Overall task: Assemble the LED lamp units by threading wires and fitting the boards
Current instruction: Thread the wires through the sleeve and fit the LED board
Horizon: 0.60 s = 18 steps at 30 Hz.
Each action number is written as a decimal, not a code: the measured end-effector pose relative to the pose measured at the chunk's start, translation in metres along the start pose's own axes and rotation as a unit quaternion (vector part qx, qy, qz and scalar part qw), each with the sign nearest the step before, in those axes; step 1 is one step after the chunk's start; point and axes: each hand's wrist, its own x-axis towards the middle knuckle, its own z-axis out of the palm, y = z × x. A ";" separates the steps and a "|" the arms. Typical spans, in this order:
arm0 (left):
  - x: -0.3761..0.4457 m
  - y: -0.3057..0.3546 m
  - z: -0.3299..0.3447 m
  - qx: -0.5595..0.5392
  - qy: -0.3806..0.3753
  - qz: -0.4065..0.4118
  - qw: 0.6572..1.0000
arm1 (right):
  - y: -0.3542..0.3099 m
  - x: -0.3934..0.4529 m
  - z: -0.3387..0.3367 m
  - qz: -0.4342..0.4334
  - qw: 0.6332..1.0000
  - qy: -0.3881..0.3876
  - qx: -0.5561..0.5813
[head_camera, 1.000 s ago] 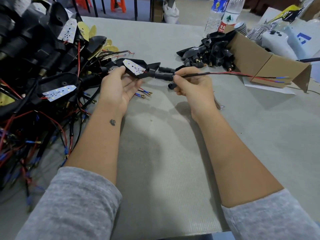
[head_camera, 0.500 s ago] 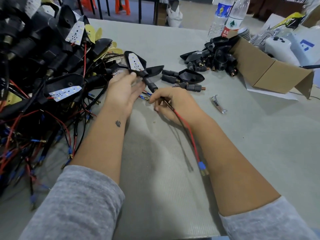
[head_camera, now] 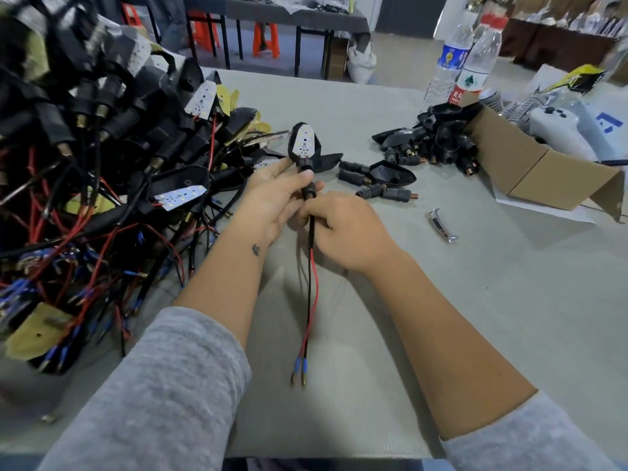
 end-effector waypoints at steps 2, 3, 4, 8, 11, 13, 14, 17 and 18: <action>-0.004 0.010 0.004 0.015 -0.010 0.012 1.000 | -0.005 0.001 -0.001 -0.003 1.000 0.020 0.003; -0.006 0.018 0.004 0.025 -0.013 0.025 0.999 | -0.009 0.003 -0.003 -0.004 1.000 0.030 0.007; -0.007 0.027 0.005 0.037 -0.014 0.034 0.999 | -0.014 0.006 -0.004 -0.007 0.999 0.038 0.014; -0.014 0.078 0.002 0.132 -0.016 0.071 0.989 | -0.044 0.022 -0.012 -0.061 0.994 0.078 0.040; -0.022 0.119 -0.017 0.219 -0.015 0.098 0.971 | -0.072 0.041 -0.013 -0.100 0.991 0.078 0.029; -0.027 0.144 -0.034 0.274 0.003 0.118 0.955 | -0.094 0.057 -0.011 -0.133 0.987 0.079 0.041; -0.028 0.157 -0.043 0.308 0.022 0.127 0.943 | -0.105 0.065 -0.009 -0.147 0.985 0.082 0.048; -0.029 0.189 -0.068 0.412 0.085 0.152 0.894 | -0.136 0.088 0.001 -0.169 0.981 0.079 0.051; -0.028 0.197 -0.074 0.475 0.104 0.169 0.857 | -0.143 0.093 0.005 -0.170 0.982 0.074 0.047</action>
